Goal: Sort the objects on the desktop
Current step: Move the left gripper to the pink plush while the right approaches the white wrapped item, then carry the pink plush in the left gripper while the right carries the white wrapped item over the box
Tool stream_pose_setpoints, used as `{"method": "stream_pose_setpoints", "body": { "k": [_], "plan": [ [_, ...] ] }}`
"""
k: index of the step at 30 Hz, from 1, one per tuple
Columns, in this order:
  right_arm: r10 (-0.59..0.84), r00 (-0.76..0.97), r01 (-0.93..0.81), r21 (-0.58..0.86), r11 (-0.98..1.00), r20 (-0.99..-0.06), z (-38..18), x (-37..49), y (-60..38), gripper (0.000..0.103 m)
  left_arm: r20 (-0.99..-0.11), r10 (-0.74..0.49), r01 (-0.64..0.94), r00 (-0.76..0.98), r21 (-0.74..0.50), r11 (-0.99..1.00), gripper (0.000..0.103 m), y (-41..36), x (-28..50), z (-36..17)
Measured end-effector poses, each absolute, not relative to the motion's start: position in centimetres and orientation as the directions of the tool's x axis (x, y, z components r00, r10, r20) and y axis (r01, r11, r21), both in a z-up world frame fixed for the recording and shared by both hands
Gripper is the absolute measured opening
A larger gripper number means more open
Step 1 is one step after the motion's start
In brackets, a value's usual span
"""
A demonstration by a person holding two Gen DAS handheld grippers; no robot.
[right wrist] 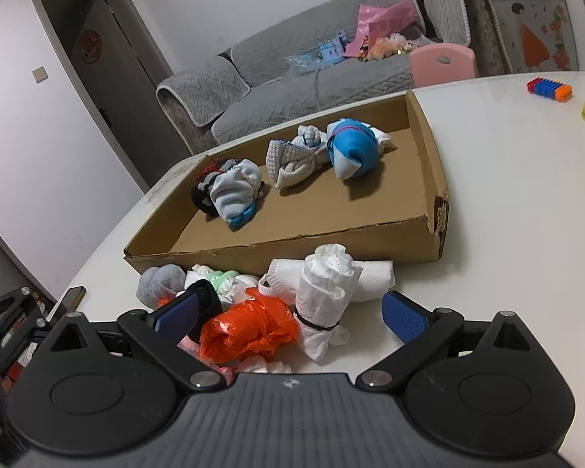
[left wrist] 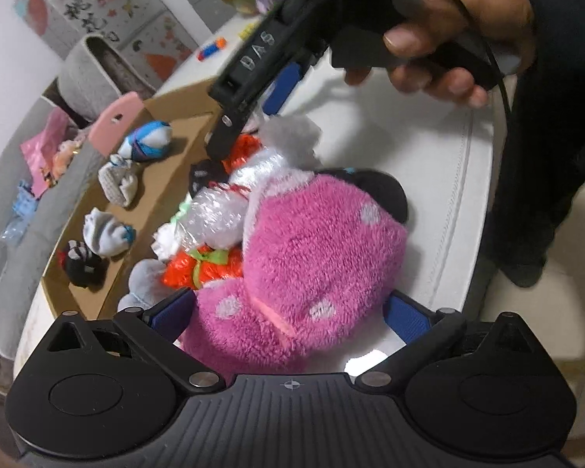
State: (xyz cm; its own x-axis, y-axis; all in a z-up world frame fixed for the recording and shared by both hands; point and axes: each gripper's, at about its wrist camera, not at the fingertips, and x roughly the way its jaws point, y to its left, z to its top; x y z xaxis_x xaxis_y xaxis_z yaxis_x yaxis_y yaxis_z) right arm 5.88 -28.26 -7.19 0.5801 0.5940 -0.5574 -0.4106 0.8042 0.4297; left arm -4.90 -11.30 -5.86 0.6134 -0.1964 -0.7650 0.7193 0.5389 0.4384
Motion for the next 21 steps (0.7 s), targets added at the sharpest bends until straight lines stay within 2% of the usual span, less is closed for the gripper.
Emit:
{"method": "stream_pose_setpoints", "body": {
  "k": [2,5,6,7,10,17,21],
  "plan": [
    [0.597,0.577,-0.402,0.443,0.802,-0.557,-7.3,6.1,-28.4,0.089,-0.763,-0.202,0.705,0.614,0.415,0.576,0.102,-10.7,-4.6,-5.8],
    [0.605,0.58,-0.408,0.449,0.795,-0.546,-7.0,6.1,-28.5,0.066,-0.758,-0.215,0.684,0.616,0.379,0.623,0.101,-10.2,-4.6,-5.7],
    [0.595,0.584,-0.405,0.437,0.803,-0.552,-6.9,6.0,-28.5,0.05,-0.756,-0.217,0.678,0.618,0.373,0.633,0.1,-10.1,-4.7,-5.7],
    [0.587,0.586,-0.401,0.43,0.809,-0.558,-7.0,6.0,-28.4,0.04,-0.755,-0.215,0.673,0.62,0.37,0.64,0.098,-10.1,-4.8,-5.6],
    [0.605,0.576,-0.406,0.451,0.795,-0.549,-6.9,5.9,-28.8,0.027,-0.744,-0.214,0.652,0.633,0.363,0.666,0.094,-9.9,-5.1,-5.2],
    [0.612,0.587,-0.417,0.45,0.789,-0.53,-6.4,5.5,-29.4,0.024,-0.723,-0.232,0.581,0.651,0.278,0.765,0.089,-8.0,-5.8,-3.8],
    [0.611,0.6,-0.41,0.458,0.789,-0.516,-6.1,5.5,-30.0,0.024,-0.717,-0.217,0.556,0.662,0.276,0.784,0.087,-7.4,-6.4,-3.2]
  ]
}}
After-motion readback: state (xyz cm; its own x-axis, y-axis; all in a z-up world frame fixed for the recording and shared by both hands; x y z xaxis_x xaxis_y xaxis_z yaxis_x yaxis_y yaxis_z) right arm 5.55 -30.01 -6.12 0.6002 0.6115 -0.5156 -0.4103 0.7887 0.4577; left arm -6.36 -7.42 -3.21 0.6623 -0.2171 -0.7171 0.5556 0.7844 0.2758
